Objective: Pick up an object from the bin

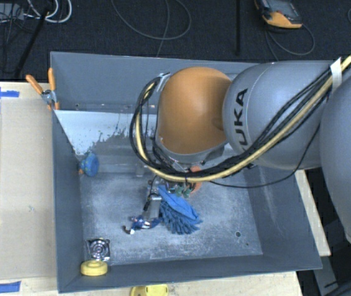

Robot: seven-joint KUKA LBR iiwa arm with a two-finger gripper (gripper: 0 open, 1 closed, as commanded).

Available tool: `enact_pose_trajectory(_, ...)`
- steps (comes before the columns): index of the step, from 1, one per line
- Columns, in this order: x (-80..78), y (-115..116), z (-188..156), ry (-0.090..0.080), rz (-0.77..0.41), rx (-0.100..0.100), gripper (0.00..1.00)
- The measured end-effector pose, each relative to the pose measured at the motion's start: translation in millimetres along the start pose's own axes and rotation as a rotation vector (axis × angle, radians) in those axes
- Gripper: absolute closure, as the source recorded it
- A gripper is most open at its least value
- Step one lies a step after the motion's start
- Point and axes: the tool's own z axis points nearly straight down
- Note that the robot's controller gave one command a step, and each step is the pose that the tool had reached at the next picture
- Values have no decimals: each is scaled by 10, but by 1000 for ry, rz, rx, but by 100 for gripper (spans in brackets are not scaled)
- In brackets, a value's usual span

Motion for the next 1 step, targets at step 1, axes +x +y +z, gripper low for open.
enact_pose_trajectory(1, -15, -12, -49, -8, 5, -1, 0)
